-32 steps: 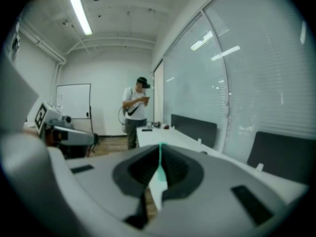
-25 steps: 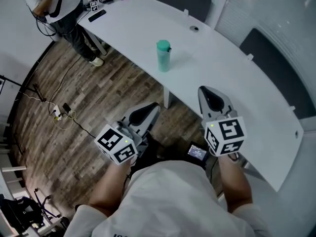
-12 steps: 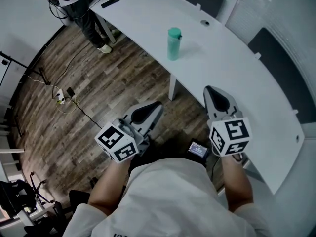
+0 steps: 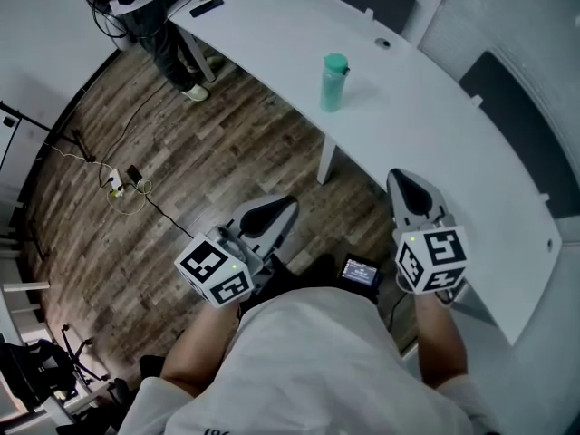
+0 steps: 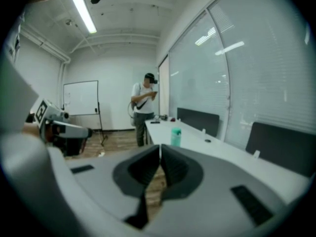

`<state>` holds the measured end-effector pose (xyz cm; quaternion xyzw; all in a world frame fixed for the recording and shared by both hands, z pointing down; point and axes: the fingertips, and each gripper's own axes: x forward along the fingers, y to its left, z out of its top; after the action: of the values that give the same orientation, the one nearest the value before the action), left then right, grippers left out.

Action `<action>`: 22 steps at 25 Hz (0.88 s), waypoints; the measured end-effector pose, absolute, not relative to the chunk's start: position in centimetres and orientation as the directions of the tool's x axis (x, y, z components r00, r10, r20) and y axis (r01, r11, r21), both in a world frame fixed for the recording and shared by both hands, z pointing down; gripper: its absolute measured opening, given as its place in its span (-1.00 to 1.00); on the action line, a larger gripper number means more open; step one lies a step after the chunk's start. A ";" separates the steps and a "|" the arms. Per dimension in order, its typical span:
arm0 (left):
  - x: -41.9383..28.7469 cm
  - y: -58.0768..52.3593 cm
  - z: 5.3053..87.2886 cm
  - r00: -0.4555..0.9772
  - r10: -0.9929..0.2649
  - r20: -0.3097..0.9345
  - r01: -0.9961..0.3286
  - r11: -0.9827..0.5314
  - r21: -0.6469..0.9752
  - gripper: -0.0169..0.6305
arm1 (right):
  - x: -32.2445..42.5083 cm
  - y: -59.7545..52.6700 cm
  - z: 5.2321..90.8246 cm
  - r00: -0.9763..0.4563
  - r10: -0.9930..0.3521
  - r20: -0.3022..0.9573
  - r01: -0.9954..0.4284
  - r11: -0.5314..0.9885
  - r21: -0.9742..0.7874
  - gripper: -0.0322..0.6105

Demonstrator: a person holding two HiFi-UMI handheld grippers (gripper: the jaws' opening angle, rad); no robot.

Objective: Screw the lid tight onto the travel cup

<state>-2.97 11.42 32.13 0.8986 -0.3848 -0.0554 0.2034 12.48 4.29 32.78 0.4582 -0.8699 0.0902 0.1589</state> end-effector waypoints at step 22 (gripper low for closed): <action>-4.9 12.5 33.5 0.753 -0.651 0.097 -0.618 -0.649 0.443 -0.83 | 10.5 6.5 33.7 -0.476 -0.800 0.365 -0.865 0.501 -0.030 -0.83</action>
<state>-4.86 12.48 33.46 0.9074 -0.3497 -0.0355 0.2304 10.46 6.49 33.69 0.4882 -0.8526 0.1054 0.1536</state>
